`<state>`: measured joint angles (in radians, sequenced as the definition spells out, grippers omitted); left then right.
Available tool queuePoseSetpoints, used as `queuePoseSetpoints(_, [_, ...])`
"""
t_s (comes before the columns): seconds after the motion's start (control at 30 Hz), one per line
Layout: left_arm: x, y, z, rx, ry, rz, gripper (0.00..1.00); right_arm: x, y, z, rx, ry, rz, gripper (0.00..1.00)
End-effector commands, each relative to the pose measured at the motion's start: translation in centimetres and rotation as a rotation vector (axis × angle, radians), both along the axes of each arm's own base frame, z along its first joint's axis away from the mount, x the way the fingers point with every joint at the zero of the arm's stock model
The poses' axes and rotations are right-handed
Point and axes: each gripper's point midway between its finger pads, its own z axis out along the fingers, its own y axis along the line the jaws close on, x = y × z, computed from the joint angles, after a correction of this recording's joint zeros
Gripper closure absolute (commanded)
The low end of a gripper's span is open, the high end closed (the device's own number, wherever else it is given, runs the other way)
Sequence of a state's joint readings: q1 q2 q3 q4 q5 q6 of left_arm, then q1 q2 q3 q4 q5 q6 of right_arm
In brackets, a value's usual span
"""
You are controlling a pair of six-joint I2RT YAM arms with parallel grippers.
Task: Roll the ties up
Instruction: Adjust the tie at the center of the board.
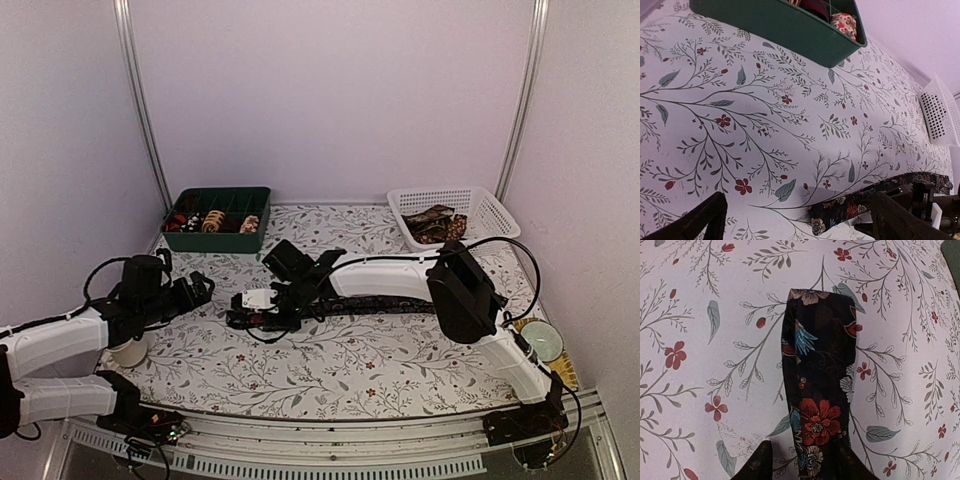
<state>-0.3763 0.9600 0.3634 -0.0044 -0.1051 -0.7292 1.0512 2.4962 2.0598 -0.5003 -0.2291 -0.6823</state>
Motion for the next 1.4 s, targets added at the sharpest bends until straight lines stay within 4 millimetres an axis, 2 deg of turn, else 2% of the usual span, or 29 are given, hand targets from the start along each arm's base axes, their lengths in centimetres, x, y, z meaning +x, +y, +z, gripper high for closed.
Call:
queuePoseSetpoints(0.0, [-0.1,0.4,-0.9,-0.014,0.023,0.02,0.01,-1.7,-0.8,-1.9,-0.044,0.065,0.0,0.56])
queuePoseSetpoints(0.17, [-0.3,-0.2,-1.6,-0.069,0.044,0.024,0.03,-1.9,0.0,2.7,0.057,0.1,-0.014,0.5])
queuePoseSetpoints(0.33, [-0.2,-1.0,-2.4,-0.082,0.06,0.026,0.04,-1.3,-0.3,11.1,0.262,0.266,-0.073,0.4])
queuePoseSetpoints(0.5, [0.4,-2.6,-3.1,-0.09,0.058,0.021,0.05,1.1,-2.3,16.5,0.408,0.462,-0.202,0.34])
queuePoseSetpoints(0.6, [0.8,-4.0,-3.9,-0.091,0.059,0.001,0.05,2.0,-4.1,18.4,0.48,0.639,-0.259,0.28])
queuePoseSetpoints(0.67, [1.1,-5.0,-4.5,-0.087,0.068,-0.013,0.06,3.0,-5.3,19.5,0.529,0.707,-0.315,0.28])
queuePoseSetpoints(0.77, [1.5,-6.1,-5.6,-0.091,0.085,-0.021,0.07,4.4,-6.9,20.0,0.557,0.779,-0.402,0.29])
queuePoseSetpoints(0.9, [1.6,-6.7,-6.9,-0.116,0.118,-0.016,0.1,5.2,-7.8,20.0,0.567,0.802,-0.478,0.32])
queuePoseSetpoints(1.07, [1.0,-7.9,-7.1,-0.158,0.144,-0.035,0.15,5.4,-7.8,19.0,0.562,0.841,-0.522,0.36])
queuePoseSetpoints(1.27, [-0.8,-9.5,-7.7,-0.206,0.199,-0.062,0.17,5.3,-7.1,17.6,0.559,0.951,-0.541,0.41])
queuePoseSetpoints(1.37, [-1.8,-9.4,-8.4,-0.223,0.23,-0.048,0.18,5.1,-6.9,16.7,0.545,1.002,-0.557,0.43])
